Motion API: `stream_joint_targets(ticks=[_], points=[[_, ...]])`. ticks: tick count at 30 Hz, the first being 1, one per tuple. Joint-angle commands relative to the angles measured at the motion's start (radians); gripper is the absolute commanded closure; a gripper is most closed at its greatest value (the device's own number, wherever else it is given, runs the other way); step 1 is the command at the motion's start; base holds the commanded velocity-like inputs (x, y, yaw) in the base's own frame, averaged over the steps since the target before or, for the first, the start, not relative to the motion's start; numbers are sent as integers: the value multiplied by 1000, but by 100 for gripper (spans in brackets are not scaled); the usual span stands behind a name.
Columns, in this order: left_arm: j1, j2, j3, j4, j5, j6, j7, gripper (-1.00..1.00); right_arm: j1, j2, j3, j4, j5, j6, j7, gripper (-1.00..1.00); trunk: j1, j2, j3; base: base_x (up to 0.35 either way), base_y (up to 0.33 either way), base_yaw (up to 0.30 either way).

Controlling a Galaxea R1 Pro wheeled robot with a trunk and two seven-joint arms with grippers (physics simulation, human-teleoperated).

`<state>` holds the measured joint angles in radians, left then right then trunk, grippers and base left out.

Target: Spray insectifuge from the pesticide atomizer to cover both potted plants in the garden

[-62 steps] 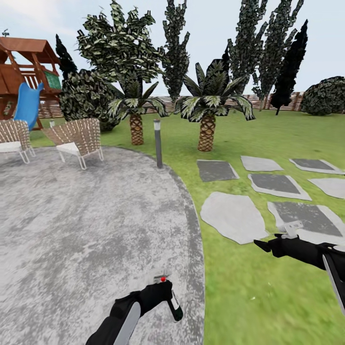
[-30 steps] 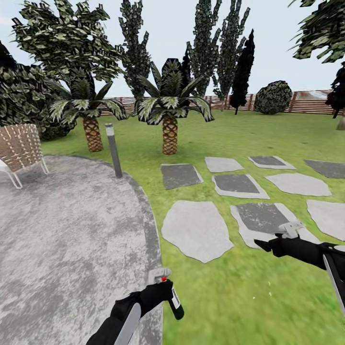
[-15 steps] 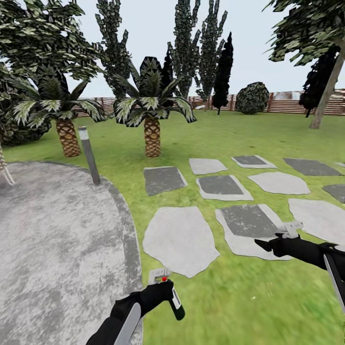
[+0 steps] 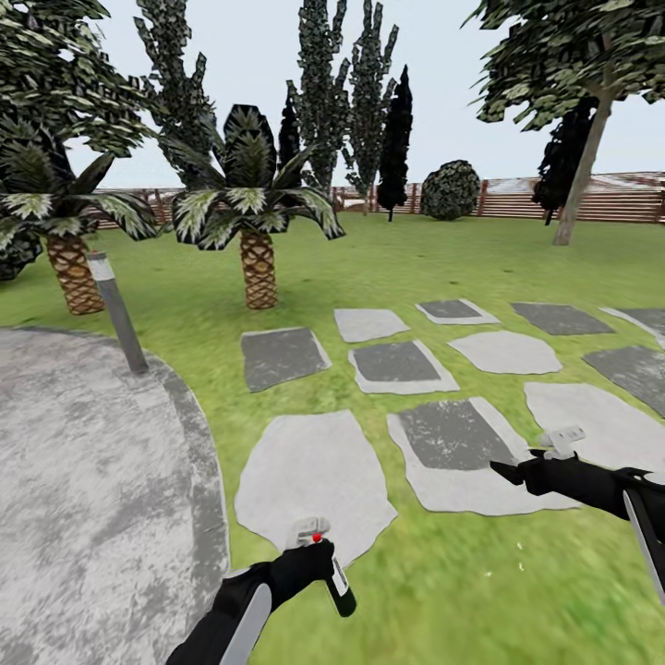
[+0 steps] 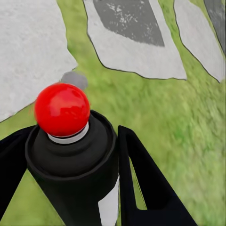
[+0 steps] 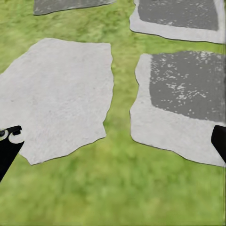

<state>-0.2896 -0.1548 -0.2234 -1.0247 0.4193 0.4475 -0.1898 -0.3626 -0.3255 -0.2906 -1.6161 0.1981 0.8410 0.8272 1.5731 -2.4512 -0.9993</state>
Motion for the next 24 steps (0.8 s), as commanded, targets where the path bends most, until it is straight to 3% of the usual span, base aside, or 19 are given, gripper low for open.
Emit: stream_joint_targets(ticks=[1, 24], points=[[0, 0, 1, -1, 6, 6, 0, 100, -1, 0, -1, -1, 11, 2, 10, -100, 0, 0, -1, 325, -109, -191], [0, 0, 1, 0, 1, 2, 1, 100, -1, 0, -1, -1, 11, 1, 10, -100, 0, 0, -1, 325, -109, -189]])
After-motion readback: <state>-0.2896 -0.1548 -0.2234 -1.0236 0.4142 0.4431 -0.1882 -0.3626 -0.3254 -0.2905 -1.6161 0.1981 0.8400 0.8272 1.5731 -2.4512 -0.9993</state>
